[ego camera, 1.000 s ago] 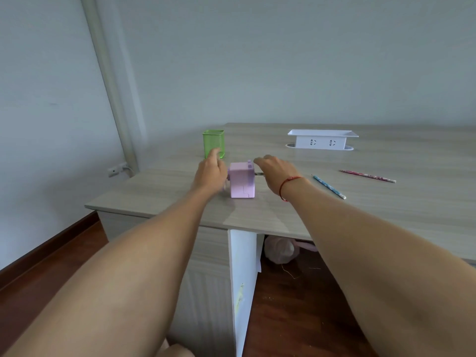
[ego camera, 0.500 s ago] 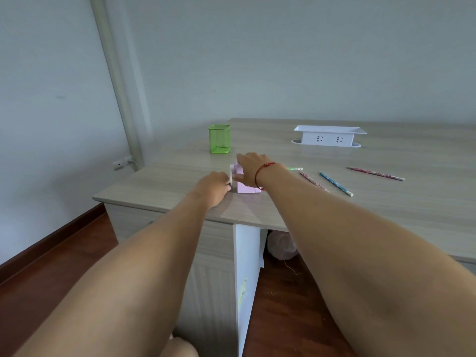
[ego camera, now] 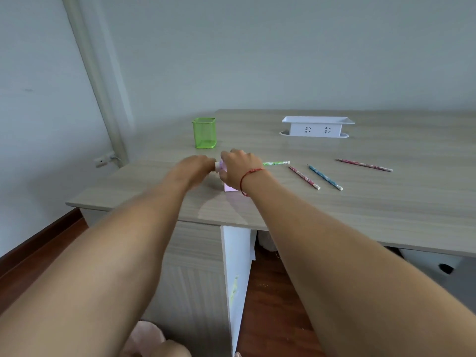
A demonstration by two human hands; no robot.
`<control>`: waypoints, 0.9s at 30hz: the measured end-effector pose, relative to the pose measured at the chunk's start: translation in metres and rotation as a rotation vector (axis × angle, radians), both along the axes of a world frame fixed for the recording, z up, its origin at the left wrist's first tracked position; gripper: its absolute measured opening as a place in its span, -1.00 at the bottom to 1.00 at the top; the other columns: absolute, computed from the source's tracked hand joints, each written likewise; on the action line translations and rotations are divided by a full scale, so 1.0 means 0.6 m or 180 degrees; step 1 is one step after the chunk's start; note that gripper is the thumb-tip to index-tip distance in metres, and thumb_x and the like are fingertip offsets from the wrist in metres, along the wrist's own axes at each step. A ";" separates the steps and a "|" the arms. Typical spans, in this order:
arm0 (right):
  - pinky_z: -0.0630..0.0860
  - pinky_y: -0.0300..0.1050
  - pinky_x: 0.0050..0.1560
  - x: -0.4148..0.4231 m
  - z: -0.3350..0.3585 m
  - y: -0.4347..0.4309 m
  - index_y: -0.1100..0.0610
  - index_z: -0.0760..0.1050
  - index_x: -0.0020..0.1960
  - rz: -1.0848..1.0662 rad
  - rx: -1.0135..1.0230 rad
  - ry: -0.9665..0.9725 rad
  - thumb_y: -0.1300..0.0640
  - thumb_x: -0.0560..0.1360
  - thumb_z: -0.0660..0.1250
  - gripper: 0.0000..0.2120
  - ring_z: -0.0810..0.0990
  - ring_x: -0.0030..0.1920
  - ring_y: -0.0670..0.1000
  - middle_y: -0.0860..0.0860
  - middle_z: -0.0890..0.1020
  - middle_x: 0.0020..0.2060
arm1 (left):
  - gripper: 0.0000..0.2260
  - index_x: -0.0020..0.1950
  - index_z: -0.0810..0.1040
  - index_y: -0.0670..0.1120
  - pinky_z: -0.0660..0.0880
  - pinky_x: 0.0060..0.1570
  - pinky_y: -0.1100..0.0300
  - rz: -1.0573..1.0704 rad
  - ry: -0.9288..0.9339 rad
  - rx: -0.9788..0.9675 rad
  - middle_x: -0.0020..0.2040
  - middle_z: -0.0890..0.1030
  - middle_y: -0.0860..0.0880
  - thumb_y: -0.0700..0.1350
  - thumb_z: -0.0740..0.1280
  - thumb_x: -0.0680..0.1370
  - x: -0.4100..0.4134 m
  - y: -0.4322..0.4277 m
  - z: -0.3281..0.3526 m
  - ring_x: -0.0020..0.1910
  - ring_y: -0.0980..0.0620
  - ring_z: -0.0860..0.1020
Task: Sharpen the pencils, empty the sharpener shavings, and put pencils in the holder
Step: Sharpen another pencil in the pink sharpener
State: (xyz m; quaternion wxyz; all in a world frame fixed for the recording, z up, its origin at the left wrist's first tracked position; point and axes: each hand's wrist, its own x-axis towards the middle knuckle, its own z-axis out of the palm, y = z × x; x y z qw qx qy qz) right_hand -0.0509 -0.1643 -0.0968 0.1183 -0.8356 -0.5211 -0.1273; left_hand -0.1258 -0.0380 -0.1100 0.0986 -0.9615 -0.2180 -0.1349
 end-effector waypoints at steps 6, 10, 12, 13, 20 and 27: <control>0.43 0.00 0.17 0.001 0.012 -0.005 0.17 0.40 0.32 -0.0053 -0.0139 -0.0020 0.03 0.63 0.10 -0.66 0.49 0.26 0.20 0.15 0.49 0.26 | -0.85 -0.06 0.54 -0.15 0.26 -0.30 0.10 -0.0004 -0.0099 0.0126 -0.13 0.53 -0.28 -0.28 0.19 0.51 -0.003 -0.021 0.044 -0.13 -0.27 0.53; 0.44 0.00 0.16 -0.009 0.013 -0.009 0.17 0.38 0.33 -0.0085 -0.0171 -0.0045 0.05 0.62 0.13 -0.66 0.50 0.26 0.22 0.16 0.49 0.27 | -0.87 -0.13 0.52 -0.16 0.26 -0.34 0.12 0.0105 -0.0130 -0.0093 -0.24 0.46 -0.24 -0.29 0.19 0.47 -0.006 -0.025 0.046 -0.26 -0.21 0.44; 0.44 0.00 0.16 -0.009 0.013 -0.009 0.16 0.36 0.36 -0.0083 -0.0206 -0.0044 0.05 0.62 0.13 -0.64 0.49 0.26 0.21 0.15 0.49 0.27 | -0.84 -0.09 0.53 -0.17 0.26 -0.36 0.13 0.0161 -0.0165 -0.0153 -0.22 0.49 -0.26 -0.31 0.18 0.47 -0.008 -0.023 0.049 -0.27 -0.21 0.44; 0.44 0.00 0.16 -0.009 0.014 -0.009 0.15 0.36 0.36 -0.0081 -0.0232 -0.0039 0.04 0.62 0.13 -0.64 0.49 0.27 0.21 0.15 0.48 0.27 | -0.83 -0.07 0.54 -0.18 0.25 -0.36 0.13 0.0190 -0.0232 -0.0235 -0.22 0.49 -0.25 -0.31 0.16 0.48 -0.007 -0.021 0.050 -0.27 -0.20 0.43; 0.44 -0.01 0.18 -0.003 0.019 0.000 0.15 0.42 0.31 -0.0216 -0.0284 0.0037 0.03 0.61 0.13 -0.66 0.48 0.29 0.20 0.15 0.50 0.27 | -0.77 -0.20 0.37 -0.11 0.08 -0.45 0.13 0.0121 -0.0459 -0.0699 -0.36 0.33 -0.09 -0.03 -0.01 0.42 -0.016 -0.037 0.071 -0.39 -0.11 0.28; 0.45 0.02 0.21 -0.012 0.024 0.005 0.16 0.42 0.32 -0.0358 -0.0279 0.0123 0.00 0.61 0.13 -0.62 0.48 0.31 0.21 0.17 0.49 0.30 | -0.71 0.09 0.51 -0.20 0.38 -0.12 0.11 0.0247 -0.0409 -0.1112 0.05 0.54 -0.26 -0.11 0.04 0.62 -0.059 -0.075 0.036 -0.05 -0.18 0.52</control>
